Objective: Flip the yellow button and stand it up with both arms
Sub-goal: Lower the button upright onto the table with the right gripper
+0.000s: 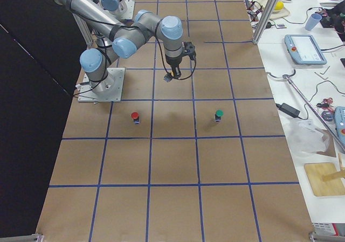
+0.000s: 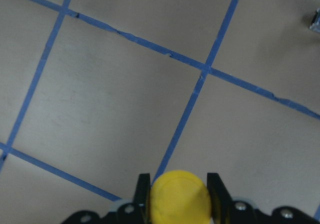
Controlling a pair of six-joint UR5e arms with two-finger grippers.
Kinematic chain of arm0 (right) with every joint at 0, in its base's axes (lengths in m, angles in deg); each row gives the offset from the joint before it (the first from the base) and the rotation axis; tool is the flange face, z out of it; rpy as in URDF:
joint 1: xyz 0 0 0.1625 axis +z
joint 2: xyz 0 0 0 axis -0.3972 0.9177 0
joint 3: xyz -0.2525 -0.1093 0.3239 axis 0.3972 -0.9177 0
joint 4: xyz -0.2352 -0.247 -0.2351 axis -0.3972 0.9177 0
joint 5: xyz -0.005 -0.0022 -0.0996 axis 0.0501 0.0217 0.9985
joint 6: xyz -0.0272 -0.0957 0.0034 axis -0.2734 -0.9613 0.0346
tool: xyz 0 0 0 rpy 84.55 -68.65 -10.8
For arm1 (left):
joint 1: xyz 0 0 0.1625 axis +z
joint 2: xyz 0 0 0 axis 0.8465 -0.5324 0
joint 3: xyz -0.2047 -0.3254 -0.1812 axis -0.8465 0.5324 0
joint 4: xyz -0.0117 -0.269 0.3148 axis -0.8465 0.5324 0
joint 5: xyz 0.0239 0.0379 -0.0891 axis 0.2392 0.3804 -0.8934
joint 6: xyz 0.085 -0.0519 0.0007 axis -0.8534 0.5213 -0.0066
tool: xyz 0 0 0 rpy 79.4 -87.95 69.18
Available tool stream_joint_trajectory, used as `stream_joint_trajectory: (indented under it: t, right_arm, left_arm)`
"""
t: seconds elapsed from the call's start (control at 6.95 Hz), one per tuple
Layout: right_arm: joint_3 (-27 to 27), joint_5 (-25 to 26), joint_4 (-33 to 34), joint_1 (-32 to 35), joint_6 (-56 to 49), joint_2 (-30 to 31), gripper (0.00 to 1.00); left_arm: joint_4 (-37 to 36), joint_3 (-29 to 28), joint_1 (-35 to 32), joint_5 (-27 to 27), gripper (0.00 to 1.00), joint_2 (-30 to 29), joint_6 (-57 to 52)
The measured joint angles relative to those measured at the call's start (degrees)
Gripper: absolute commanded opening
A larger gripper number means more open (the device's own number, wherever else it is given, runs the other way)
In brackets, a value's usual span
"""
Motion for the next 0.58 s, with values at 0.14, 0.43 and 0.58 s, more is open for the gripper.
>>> stream_joint_trajectory:
  t: [0.14,0.43,0.58]
  right_arm:
    - [1.72,-1.87,2.75,-2.54,-10.76,-0.05,0.08]
    - [3.46,-6.26,4.44,-8.19,-29.42,-0.69,0.09]
    - [3.55,-8.16,4.59,-10.4,-37.33,-2.31,0.09]
  left_arm:
    - [3.28,-1.11,0.19,1.55,1.0,0.04,0.01]
    - [9.02,-5.42,-0.08,2.36,1.0,-0.56,-0.35]
    - [9.84,-6.44,-0.34,2.42,1.0,-0.79,-0.48]
